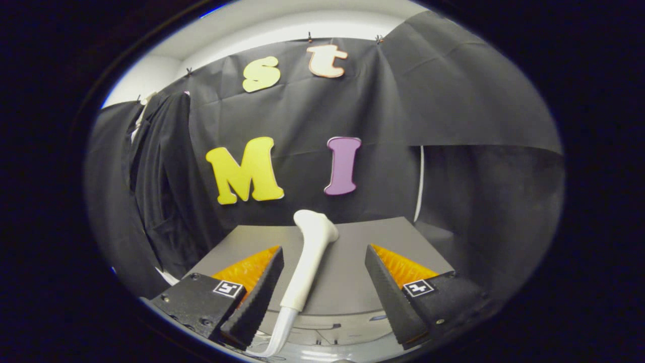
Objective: Iron the clothes twice with a garment steamer, once on the left side and once on the right side.
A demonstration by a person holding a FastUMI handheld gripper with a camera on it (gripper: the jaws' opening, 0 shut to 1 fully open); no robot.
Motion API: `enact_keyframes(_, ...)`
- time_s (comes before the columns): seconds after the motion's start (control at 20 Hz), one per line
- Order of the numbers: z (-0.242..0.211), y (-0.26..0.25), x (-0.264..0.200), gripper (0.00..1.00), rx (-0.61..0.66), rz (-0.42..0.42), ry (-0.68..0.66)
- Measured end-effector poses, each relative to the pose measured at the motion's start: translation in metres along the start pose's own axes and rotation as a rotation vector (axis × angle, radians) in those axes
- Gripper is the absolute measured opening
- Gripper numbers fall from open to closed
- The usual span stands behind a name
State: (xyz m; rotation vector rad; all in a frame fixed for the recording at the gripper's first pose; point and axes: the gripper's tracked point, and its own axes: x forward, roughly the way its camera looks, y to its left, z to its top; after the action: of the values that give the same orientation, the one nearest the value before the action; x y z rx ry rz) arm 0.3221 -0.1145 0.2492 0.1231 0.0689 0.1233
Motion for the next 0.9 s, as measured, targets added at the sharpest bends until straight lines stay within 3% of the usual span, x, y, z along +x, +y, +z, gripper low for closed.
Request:
enact_keyframes(0.3,-0.017,0.001,0.073,0.9,-0.018,0.059,0.132)
enact_keyframes(0.65,-0.053,-0.005,0.116,0.87,0.044,0.086,0.301)
enact_keyframes(0.9,-0.07,0.002,0.125,0.64,0.128,0.112,0.383)
